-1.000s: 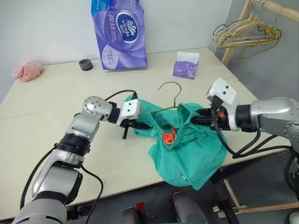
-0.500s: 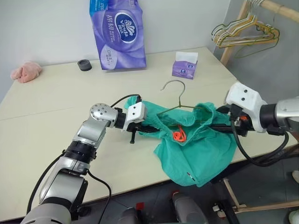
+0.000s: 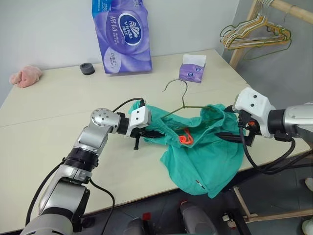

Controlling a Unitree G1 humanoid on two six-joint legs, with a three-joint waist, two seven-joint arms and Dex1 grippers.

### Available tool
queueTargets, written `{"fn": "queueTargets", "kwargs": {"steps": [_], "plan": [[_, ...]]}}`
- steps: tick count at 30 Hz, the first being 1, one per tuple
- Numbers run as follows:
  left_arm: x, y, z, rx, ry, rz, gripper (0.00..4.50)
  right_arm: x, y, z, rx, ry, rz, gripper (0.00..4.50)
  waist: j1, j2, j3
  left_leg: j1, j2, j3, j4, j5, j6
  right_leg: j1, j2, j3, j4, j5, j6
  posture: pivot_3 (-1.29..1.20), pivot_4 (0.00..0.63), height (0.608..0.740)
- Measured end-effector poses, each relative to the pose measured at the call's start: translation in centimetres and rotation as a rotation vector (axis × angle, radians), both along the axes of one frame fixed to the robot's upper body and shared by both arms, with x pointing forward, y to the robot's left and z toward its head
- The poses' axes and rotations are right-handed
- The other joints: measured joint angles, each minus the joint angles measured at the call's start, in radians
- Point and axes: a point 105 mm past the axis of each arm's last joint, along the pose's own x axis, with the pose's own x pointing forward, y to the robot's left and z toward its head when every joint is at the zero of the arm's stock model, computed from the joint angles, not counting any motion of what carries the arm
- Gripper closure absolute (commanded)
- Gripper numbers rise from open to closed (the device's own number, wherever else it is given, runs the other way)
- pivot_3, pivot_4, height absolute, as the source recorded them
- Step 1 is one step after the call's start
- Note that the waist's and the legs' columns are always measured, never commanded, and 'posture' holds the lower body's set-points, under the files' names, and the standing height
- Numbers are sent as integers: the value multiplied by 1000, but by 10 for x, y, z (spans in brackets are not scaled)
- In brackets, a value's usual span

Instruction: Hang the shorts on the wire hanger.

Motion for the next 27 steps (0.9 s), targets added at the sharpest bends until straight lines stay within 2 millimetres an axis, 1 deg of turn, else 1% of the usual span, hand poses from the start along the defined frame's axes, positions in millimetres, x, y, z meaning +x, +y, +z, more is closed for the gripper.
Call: {"fn": "queueTargets", "kwargs": {"steps": [4, 7, 8, 10, 12, 17, 20, 23, 27], "plan": [[-1, 0, -1, -3, -5, -2, 4491, 0, 0, 1, -11, -8, 8, 0, 0, 0, 0, 0, 0, 0, 0, 0, 0, 0, 0, 0, 0, 0, 0, -309, 99, 740], [-4, 2, -4, 9, 3, -20, 4492, 1, -18, 2, -102, -28, -36, 0, 2, 1, 0, 0, 0, 0, 0, 0, 0, 0, -1, 0, 0, 0, 0, -309, 99, 740], [-6, 2, -8, 14, 14, -30, 4492, 1, -27, 1, -130, -19, -63, 0, 3, 1, 0, 0, -1, 0, 0, 0, 0, 0, -1, 0, -1, 0, 0, -309, 99, 740], [-9, 2, -12, 24, 26, -42, 4492, -2, -36, -4, -155, 16, -78, 0, 2, 1, 0, 0, 0, 1, 0, 0, 0, 0, -1, 0, 0, 0, 0, -306, 101, 740], [-10, 2, -13, 27, 23, -47, 4492, -5, -36, -6, -157, 39, -61, 0, 2, 1, 0, 0, 0, 1, 0, 0, 0, 0, -1, 0, 0, 0, 0, -306, 101, 740], [-10, 2, -12, 30, 22, -50, 4492, -13, -42, 1, -178, 49, -43, 0, 2, 1, 0, 0, 0, 1, 0, 0, 0, 0, 0, 0, 0, 0, 0, -307, 102, 740], [-10, 3, -13, 37, 21, -49, 4492, -15, -46, -9, -189, 75, -40, 0, 2, 1, 0, 0, 0, 1, 0, 0, 0, 0, 0, 0, 0, 0, 0, -307, 102, 740], [-9, 3, -13, 39, 21, -48, 4492, -15, -43, -22, -189, 98, -18, 0, 1, 1, 0, 0, 0, 1, 0, 0, 0, 0, 0, 0, 0, 0, 0, -310, 102, 740], [-10, 2, -14, 40, 23, -54, 4492, -7, -37, -34, -185, 95, 2, 0, 0, 1, 0, 1, 0, 1, 0, 0, 0, 0, 0, 0, 0, 0, 0, -310, 100, 740]]}}
